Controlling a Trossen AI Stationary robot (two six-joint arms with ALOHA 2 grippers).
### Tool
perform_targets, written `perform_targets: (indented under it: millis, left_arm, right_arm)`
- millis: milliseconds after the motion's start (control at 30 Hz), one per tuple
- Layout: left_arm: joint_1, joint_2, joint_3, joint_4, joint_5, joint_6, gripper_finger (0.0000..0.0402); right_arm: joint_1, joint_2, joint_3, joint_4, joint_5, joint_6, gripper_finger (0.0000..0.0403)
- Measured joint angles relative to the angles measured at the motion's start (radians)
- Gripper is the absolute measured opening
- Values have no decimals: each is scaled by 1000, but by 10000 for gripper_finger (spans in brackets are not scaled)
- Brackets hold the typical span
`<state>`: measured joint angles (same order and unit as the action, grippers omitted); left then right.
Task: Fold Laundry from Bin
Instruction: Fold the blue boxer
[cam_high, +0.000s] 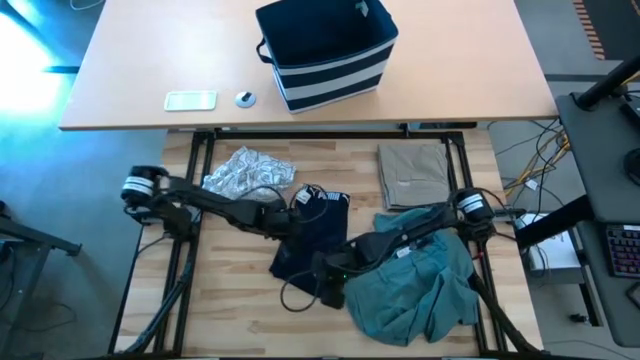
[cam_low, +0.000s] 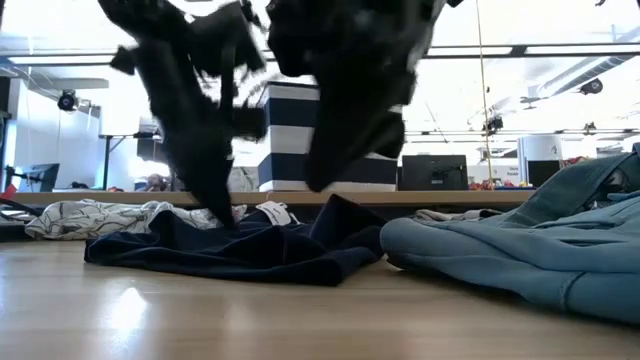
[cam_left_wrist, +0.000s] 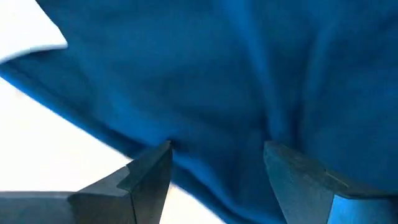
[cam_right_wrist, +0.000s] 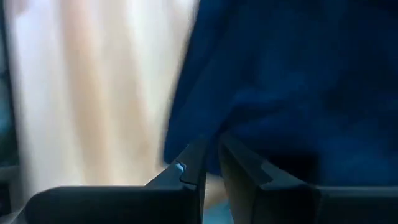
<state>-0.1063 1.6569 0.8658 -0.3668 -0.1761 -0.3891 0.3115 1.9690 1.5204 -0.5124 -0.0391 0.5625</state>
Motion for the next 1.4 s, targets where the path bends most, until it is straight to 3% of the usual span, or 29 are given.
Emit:
perform_targets:
  millis: [133, 333, 433, 567, 667, 767, 900, 1000, 1133, 1267, 1400]
  left_arm:
    - [0, 76, 6, -20, -2, 7, 237]
    - [0, 88, 1, -93, -18, 3, 237]
    - [0, 56, -8, -180, -43, -16, 237]
    - [0, 6, -17, -291, -60, -94, 237]
    - [-15, -38, -24, -310, -52, -153, 237]
    - [-30, -90, -17, -295, -39, -169, 237]
    - [-28, -142, -14, -302, -42, -170, 237]
    - [-28, -187, -13, -338, -47, -172, 237]
    - [-29, -235, -38, -359, -51, -197, 237]
    - [-49, -259, -93, -319, -46, -243, 237]
    - [-94, -274, -117, -228, 27, -231, 237]
  right_arm:
    - [-10, 31, 0, 121, 89, -29, 38]
    - [-9, 116, 0, 67, -76, 10, 38]
    - [-9, 101, -2, -50, -178, 53, 38]
    - [-8, 15, -5, -148, -191, 38, 38]
    - [-15, -57, -2, -137, -129, 10, 38]
    - [-31, -78, -2, -50, 2, -5, 38]
    - [-67, -29, -2, 142, 70, -18, 38]
    - [-89, 43, -3, 172, 85, -7, 38]
    - [-96, 93, -7, 57, 42, 19, 38]
    - [-82, 77, -3, -199, 29, -31, 38]
    - [-90, 46, -5, -282, 32, -90, 38]
